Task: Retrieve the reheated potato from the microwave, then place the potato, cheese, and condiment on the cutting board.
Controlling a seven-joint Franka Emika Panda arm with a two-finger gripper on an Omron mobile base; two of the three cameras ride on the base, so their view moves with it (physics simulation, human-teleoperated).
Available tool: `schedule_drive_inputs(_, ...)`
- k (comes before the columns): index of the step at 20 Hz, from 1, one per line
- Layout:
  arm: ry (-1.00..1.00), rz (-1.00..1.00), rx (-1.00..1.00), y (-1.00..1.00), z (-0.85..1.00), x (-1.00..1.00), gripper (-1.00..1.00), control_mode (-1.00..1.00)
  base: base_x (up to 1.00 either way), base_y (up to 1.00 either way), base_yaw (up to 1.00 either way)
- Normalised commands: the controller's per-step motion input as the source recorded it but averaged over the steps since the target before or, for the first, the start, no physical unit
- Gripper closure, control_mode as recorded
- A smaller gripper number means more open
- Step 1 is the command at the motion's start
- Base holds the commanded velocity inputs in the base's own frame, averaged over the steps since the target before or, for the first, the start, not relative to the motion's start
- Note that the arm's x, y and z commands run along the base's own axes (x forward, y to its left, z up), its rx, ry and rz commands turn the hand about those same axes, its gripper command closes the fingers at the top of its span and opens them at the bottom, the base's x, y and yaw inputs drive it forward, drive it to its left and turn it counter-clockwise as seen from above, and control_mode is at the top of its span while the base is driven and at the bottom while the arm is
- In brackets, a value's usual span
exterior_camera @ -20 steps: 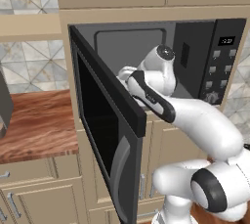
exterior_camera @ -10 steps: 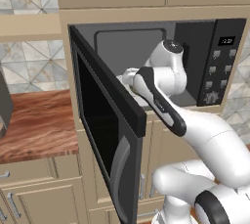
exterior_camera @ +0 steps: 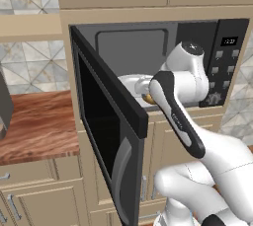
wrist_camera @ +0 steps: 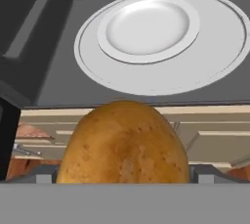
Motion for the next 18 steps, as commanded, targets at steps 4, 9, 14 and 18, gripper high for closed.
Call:
schedule_drive_inputs(4,0.10,0.01,-0.09,-0.28,-0.01,-0.40,1.00,-1.00,0.00,0.00,0.00)
schedule_drive_inputs(9,0.00,-0.02,-0.01,0.00,0.00,0.00,1.00,-1.00,0.00,0.00,0.00)
schedule_drive_inputs(14,0.00,0.00,0.00,0.00,0.00,0.00,1.00,-1.00,0.00,0.00,0.00)
schedule_drive_inputs(18,0.00,0.00,0.00,0.00,0.00,0.00,1.00,-1.00,0.00,0.00,0.00)
